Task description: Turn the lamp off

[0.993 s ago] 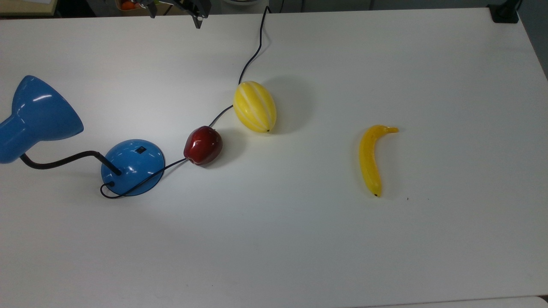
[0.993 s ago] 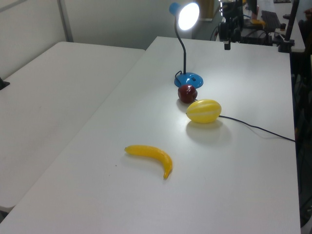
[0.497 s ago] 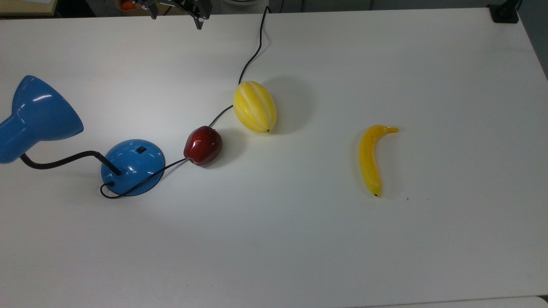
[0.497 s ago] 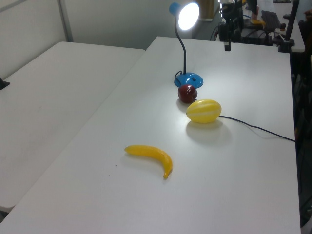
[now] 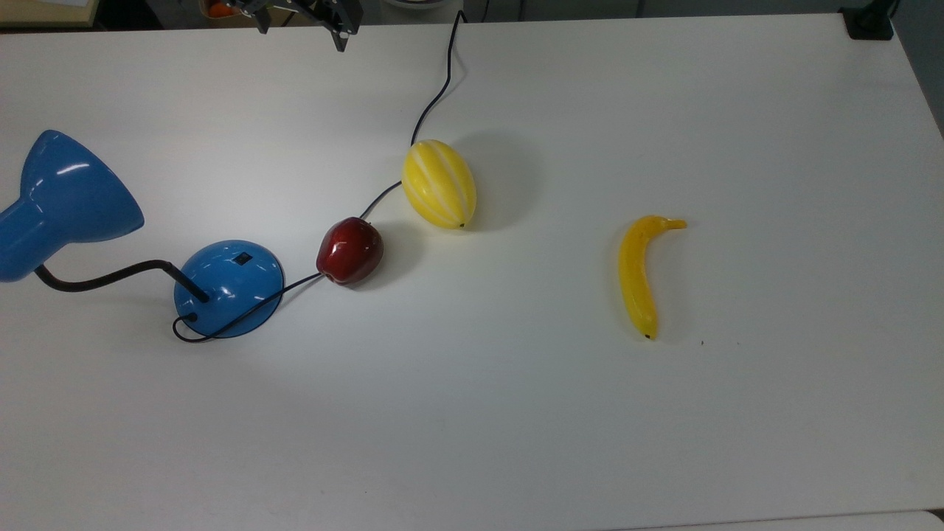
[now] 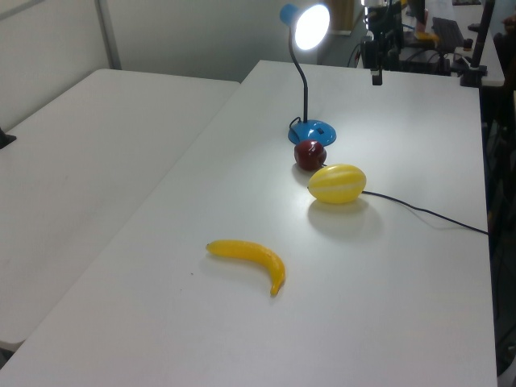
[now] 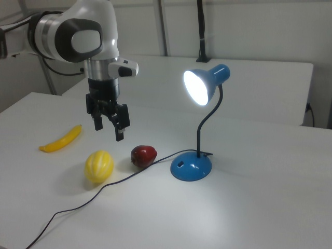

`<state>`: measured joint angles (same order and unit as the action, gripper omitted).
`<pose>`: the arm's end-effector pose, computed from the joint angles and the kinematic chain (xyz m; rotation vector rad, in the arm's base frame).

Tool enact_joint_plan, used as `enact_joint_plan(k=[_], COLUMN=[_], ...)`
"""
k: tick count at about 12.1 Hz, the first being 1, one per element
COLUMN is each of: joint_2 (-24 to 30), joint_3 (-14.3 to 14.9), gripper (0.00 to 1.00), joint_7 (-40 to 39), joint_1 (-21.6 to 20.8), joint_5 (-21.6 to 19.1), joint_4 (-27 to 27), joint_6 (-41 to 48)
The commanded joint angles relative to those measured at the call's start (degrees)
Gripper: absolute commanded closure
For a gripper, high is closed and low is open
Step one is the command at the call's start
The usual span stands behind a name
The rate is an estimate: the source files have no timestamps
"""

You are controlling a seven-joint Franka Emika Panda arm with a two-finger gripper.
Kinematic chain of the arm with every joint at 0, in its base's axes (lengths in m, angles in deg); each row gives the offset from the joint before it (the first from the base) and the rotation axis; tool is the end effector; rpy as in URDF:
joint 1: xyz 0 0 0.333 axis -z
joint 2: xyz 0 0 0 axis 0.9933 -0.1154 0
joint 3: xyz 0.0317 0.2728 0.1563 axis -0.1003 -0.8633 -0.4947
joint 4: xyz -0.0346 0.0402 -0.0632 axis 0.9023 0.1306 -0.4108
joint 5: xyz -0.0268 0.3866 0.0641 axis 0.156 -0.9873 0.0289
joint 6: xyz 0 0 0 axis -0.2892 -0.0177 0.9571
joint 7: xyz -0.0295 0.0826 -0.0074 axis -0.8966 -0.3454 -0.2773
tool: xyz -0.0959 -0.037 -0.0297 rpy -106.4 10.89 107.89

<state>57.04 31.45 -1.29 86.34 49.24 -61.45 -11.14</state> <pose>0.5590 -0.0606 0.5422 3.1097 -0.3057 -0.2579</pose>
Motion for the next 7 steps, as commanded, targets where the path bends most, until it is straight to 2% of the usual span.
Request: enact_joint_plan(k=[1, 2, 5, 6, 7], joint_2=[-1.3, -2.2, -3.2, -4.1, -4.4], joint_3=[0.7, 0.7, 0.7, 0.7, 0.7], gripper=[0.00, 0.03, 0.70, 0.96, 1.00], joint_7=[-0.6, -0.4, 0.0, 0.1, 0.1], joint_1=[0.3, 1.2, 2.1, 2.8, 3.1], joint_5=[0.3, 0.3, -0.1, -0.4, -0.4], joint_4=[0.2, 0.2, 0.2, 0.2, 0.2], joint_6=[-3.1, -5.3, -9.5, -11.4, -13.3])
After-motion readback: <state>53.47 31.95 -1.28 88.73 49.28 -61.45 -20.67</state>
